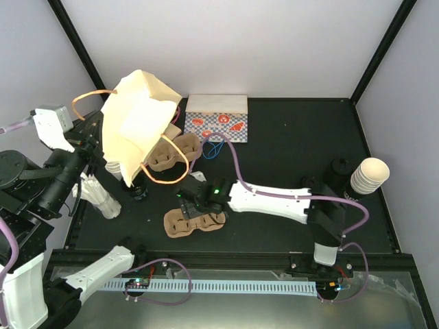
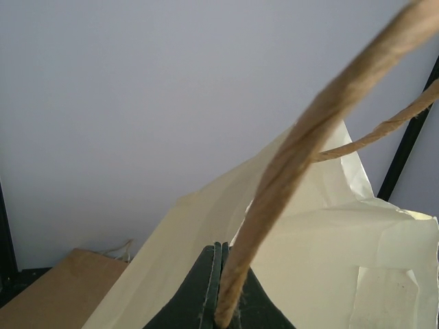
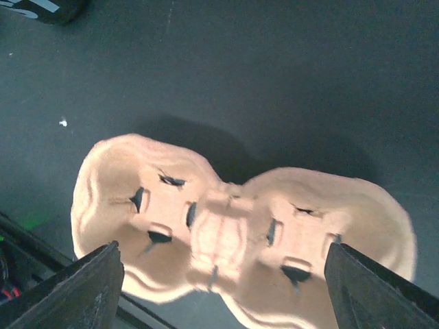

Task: Pack the takeout coffee

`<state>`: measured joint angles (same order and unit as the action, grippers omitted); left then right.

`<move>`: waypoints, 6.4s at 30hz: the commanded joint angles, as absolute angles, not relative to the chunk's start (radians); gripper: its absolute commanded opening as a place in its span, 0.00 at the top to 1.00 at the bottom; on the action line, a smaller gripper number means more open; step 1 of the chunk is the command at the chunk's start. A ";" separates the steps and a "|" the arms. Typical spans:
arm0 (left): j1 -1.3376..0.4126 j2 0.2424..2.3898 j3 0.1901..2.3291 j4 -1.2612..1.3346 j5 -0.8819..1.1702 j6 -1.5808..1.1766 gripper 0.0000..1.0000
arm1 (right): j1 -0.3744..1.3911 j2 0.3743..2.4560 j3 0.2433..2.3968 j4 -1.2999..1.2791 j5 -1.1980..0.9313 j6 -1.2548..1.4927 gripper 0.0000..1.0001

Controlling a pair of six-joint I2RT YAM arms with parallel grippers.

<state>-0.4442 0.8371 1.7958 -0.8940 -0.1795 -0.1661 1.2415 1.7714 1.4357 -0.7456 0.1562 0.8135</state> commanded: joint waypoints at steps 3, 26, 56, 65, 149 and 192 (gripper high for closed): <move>-0.436 0.834 1.781 -0.899 -0.164 -0.144 0.99 | 1.269 1.935 1.600 -0.882 0.199 0.915 0.18; -0.437 0.802 1.732 -0.896 -0.158 -0.126 0.99 | 1.273 2.097 1.548 -0.818 0.102 0.974 0.29; -0.437 0.819 1.693 -0.887 -0.112 -0.142 0.98 | 1.203 1.778 1.351 -0.775 0.217 0.922 0.63; -0.437 0.836 1.663 -0.878 -0.059 -0.164 0.99 | 1.081 1.514 1.211 -0.774 0.245 0.841 0.63; -0.439 0.820 1.130 -0.736 0.211 -0.170 0.99 | 0.837 1.539 0.836 -0.491 0.150 0.471 0.61; -0.446 0.915 1.084 -0.695 0.350 -0.211 0.98 | 0.836 0.845 1.222 -0.805 -0.038 0.252 0.67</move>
